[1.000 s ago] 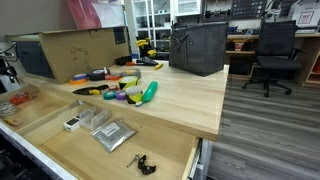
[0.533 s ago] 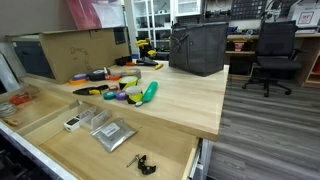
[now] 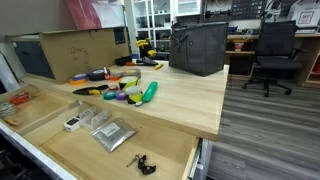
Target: Pick up the clear cello tape and put it in the top left drawer
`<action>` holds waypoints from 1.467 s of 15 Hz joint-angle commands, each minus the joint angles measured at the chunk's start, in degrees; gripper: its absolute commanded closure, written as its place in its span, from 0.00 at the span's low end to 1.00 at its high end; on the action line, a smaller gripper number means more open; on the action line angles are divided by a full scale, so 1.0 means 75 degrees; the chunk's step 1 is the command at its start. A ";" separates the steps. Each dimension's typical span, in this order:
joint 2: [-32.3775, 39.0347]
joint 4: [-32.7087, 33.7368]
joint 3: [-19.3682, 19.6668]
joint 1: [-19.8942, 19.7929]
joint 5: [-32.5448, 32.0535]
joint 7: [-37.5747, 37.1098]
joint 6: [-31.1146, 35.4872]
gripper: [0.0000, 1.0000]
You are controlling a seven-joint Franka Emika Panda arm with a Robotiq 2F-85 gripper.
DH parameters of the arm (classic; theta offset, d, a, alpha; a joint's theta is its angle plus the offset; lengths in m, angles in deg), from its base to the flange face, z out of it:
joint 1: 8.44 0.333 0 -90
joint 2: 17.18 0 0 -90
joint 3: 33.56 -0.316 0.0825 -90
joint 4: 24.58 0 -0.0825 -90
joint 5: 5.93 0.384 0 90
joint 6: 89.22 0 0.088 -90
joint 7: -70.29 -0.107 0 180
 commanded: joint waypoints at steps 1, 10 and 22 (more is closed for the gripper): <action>-0.0507 -0.0129 -0.0069 -0.0308 0.0374 0.0023 -0.0248 0.00; -0.0972 -0.0118 -0.0299 -0.1065 0.1169 -0.0729 0.0025 0.00; -0.1677 0.0029 0.0264 -0.0950 0.0271 -0.1191 0.1685 0.00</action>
